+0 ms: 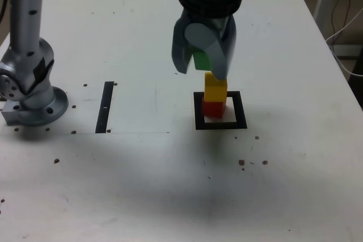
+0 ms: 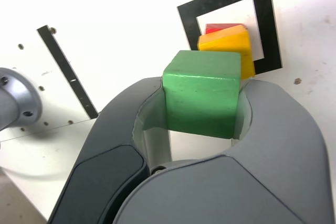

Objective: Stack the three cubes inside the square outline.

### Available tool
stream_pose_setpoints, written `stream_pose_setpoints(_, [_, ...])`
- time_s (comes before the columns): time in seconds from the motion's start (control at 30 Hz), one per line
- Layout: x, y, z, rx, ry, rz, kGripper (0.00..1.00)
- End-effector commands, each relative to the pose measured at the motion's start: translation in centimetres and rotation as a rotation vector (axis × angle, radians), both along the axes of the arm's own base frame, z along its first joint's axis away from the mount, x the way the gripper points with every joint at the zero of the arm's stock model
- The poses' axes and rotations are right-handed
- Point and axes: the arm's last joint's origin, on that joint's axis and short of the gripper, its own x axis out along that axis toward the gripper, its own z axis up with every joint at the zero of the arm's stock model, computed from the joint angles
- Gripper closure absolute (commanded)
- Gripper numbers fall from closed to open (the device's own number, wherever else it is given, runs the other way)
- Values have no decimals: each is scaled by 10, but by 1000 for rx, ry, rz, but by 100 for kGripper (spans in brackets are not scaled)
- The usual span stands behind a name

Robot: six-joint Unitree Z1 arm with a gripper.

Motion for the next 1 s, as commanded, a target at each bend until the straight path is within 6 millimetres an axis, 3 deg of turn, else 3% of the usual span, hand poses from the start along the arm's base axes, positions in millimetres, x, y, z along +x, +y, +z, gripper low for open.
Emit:
stream_pose_setpoints(0.0, [2,-2,-5,-4,7,-2,84])
stream_pose_setpoints(0.47, [11,-5,-20,-17,24,-8,83])
stream_pose_setpoints(0.63, [12,-5,-22,-16,21,-9,78])
stream_pose_setpoints(0.77, [12,-5,-25,-14,31,-12,65])
stream_pose_setpoints(0.97, [11,-4,-28,-20,47,-22,23])
